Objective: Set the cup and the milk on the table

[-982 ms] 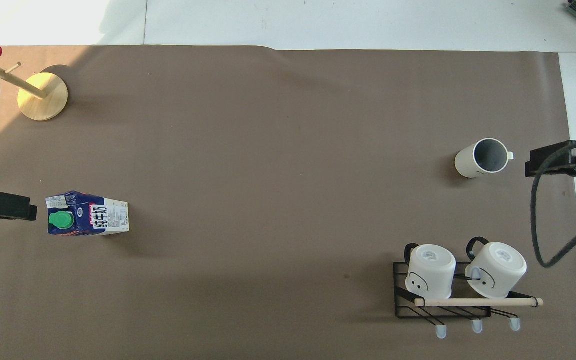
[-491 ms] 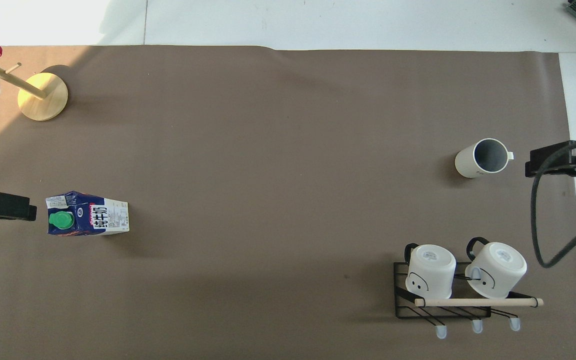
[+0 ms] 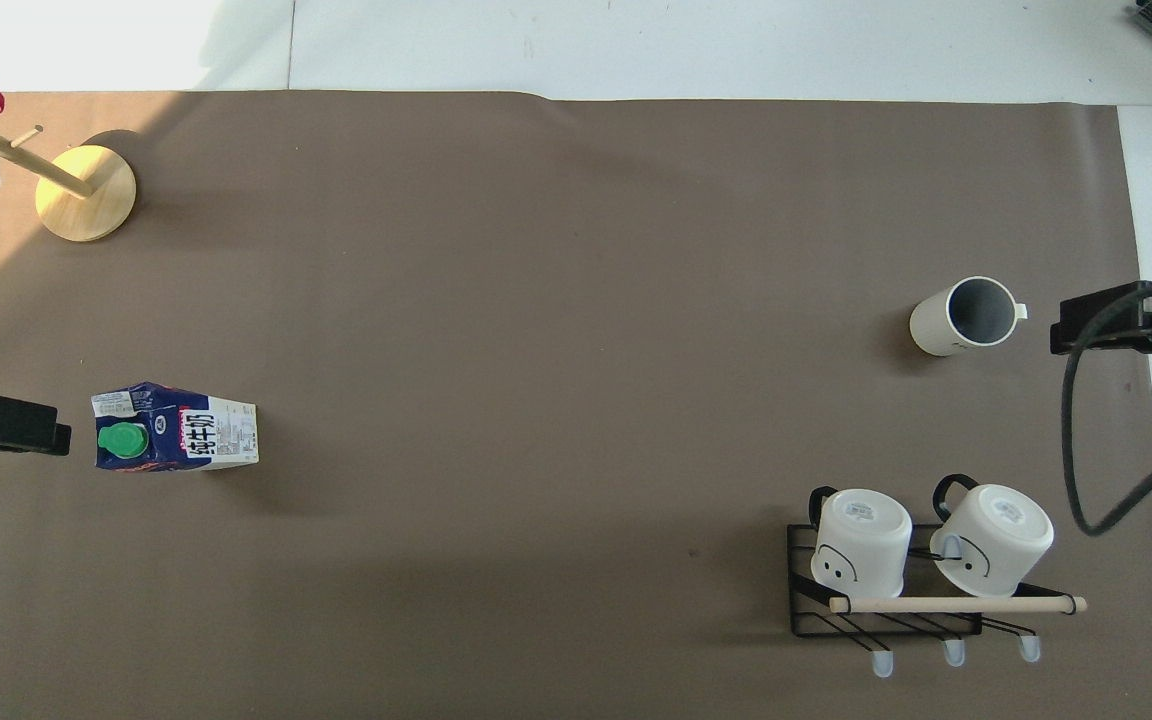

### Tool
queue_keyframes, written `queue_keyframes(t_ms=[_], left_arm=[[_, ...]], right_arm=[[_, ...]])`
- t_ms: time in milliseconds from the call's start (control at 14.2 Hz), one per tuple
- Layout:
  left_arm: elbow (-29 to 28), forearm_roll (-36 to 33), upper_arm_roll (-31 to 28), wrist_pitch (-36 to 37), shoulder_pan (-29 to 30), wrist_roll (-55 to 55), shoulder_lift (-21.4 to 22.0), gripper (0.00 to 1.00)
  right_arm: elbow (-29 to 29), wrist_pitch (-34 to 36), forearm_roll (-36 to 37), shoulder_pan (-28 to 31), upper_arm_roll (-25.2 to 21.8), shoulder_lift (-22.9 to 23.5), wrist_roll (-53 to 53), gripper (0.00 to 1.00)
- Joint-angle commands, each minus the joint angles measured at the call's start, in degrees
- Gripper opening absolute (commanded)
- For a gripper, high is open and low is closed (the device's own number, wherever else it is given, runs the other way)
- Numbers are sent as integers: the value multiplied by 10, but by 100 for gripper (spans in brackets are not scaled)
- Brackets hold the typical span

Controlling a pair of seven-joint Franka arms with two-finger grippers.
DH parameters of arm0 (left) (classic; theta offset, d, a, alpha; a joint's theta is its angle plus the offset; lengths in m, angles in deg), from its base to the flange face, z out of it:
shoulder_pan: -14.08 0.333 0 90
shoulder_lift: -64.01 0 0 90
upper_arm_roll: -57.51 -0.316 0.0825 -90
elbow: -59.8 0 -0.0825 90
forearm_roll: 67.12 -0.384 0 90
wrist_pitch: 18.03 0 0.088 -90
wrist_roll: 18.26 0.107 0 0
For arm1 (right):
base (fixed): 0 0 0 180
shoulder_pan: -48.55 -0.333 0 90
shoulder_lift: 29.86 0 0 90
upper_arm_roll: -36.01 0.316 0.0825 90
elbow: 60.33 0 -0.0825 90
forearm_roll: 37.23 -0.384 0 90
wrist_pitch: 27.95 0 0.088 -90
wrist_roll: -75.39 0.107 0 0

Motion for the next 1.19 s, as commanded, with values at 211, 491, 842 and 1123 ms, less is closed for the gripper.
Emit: queue_keyframes(t_ms=[211,491,842,1123], left_arm=[[8,-4,5,23,-1,-1,-1,100],[9,-4,4,17,-1,-4,-2,100],[9,-4,4,16,7,-3,-2,100],[9,-4,4,18,7,-4,-2,100]], right_arm=[[-5,2,-12,7,1,-5,-13,100],[-5,2,-12,7,1,-5,-13,100],[-18,-15,-12,11,0,-5,-19,100],[-41,-87,-10,11,-1,12,-19,100]])
